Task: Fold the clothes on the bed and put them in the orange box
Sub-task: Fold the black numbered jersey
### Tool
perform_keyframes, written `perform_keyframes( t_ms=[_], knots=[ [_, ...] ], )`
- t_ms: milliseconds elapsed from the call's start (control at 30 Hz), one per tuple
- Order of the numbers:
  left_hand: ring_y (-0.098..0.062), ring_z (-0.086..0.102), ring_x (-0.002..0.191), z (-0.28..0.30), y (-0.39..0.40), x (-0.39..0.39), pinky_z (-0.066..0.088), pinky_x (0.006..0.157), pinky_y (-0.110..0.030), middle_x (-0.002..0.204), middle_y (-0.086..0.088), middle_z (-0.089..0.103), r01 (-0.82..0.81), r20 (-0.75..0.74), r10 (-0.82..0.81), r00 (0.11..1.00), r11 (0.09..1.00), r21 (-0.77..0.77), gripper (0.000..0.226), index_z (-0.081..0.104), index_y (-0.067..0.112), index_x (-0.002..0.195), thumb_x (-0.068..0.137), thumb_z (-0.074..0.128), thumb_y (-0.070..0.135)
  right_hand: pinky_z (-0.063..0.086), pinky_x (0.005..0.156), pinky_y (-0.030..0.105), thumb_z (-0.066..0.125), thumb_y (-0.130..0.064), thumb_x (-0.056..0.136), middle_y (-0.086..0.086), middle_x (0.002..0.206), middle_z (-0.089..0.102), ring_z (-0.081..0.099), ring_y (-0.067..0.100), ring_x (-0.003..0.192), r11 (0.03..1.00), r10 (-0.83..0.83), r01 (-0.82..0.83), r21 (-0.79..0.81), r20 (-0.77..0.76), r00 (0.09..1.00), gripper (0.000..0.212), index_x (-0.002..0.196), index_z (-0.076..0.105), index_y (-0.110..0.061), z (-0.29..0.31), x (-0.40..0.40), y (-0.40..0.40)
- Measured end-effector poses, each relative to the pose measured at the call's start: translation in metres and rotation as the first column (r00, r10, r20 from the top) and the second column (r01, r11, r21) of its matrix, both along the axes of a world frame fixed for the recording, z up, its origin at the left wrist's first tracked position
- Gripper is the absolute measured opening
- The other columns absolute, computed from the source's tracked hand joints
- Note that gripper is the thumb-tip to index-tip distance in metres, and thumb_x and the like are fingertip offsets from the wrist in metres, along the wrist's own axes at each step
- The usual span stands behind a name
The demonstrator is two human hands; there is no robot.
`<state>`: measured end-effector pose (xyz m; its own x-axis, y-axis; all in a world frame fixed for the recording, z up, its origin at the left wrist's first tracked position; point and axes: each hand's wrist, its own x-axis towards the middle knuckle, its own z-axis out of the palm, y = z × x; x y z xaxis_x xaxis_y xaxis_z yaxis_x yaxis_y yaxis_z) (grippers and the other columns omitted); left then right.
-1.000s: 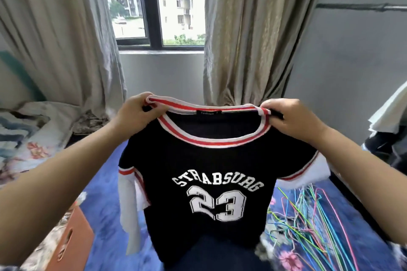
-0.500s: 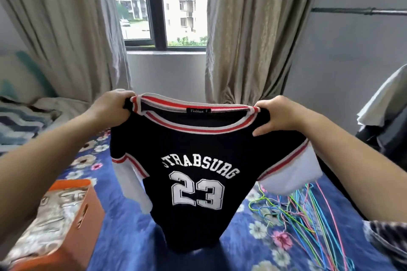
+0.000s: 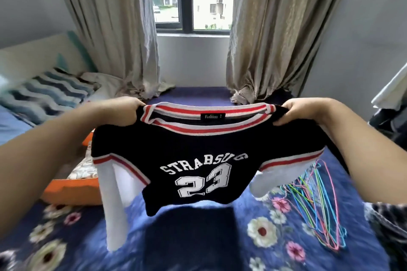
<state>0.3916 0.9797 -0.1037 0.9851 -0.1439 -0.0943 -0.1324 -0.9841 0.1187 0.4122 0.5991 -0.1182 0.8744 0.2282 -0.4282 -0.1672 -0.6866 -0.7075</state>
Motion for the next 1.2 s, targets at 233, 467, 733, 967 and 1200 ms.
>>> perform_keyframes(
  t_ms=[233,467,733,967,1200],
  knots=[
    [-0.015,0.047,0.088,0.002,0.013,0.017,0.029,0.069,-0.019,0.120,-0.011,0.059,0.013,-0.252,0.094,0.963,0.920,0.393,0.029,0.057,0.003,0.113,0.093,0.037,0.007,0.051,0.087,0.034,0.075,-0.022,0.076,0.001,0.086,0.065,0.062,0.019,0.077,0.830,0.114,-0.142,-0.540,-0.085,0.990,0.031,0.100,0.063,-0.007,0.013,0.012,0.047],
    [-0.030,0.057,0.109,-0.047,0.041,0.127,0.044,0.087,-0.030,0.121,-0.016,0.058,-0.089,-0.085,0.133,0.987,0.915,0.393,0.031,0.058,0.003,0.115,0.089,0.043,0.006,0.044,0.067,0.024,0.069,-0.024,0.079,0.008,0.096,0.059,0.057,0.023,0.088,0.642,0.104,0.123,-0.757,0.245,0.964,0.034,0.107,0.063,-0.006,-0.021,0.112,0.101],
    [-0.032,0.046,0.125,-0.169,0.066,0.280,0.039,0.098,-0.040,0.134,-0.011,0.050,-0.219,-0.120,0.291,0.949,0.885,0.410,0.034,0.055,0.012,0.125,0.093,0.046,0.010,0.044,0.081,0.032,0.046,-0.016,0.085,0.015,0.122,0.058,0.056,0.032,0.109,0.585,-0.021,0.278,-0.762,0.328,0.944,0.034,0.116,0.060,-0.008,-0.148,0.241,0.143],
    [-0.031,0.044,0.123,-0.265,0.078,0.359,0.042,0.089,-0.035,0.129,-0.012,0.051,-0.237,-0.163,0.310,0.936,0.903,0.359,0.036,0.051,0.012,0.124,0.090,0.041,0.005,0.045,0.084,0.035,0.047,-0.006,0.087,0.018,0.121,0.056,0.054,0.035,0.113,0.580,-0.246,0.318,-0.750,0.210,0.946,0.030,0.114,0.060,-0.005,-0.247,0.328,0.148],
    [-0.036,0.050,0.086,-0.323,0.088,0.430,0.036,0.064,-0.035,0.102,-0.024,0.058,-0.443,-0.183,0.424,0.887,0.893,-0.082,0.019,0.045,0.008,0.074,0.080,0.041,-0.010,0.028,0.042,0.027,0.058,0.004,0.082,0.012,0.078,0.060,0.048,0.023,0.060,0.648,-0.348,0.321,-0.690,0.106,0.932,0.011,0.076,0.051,-0.002,-0.295,0.418,0.129]
  ],
)
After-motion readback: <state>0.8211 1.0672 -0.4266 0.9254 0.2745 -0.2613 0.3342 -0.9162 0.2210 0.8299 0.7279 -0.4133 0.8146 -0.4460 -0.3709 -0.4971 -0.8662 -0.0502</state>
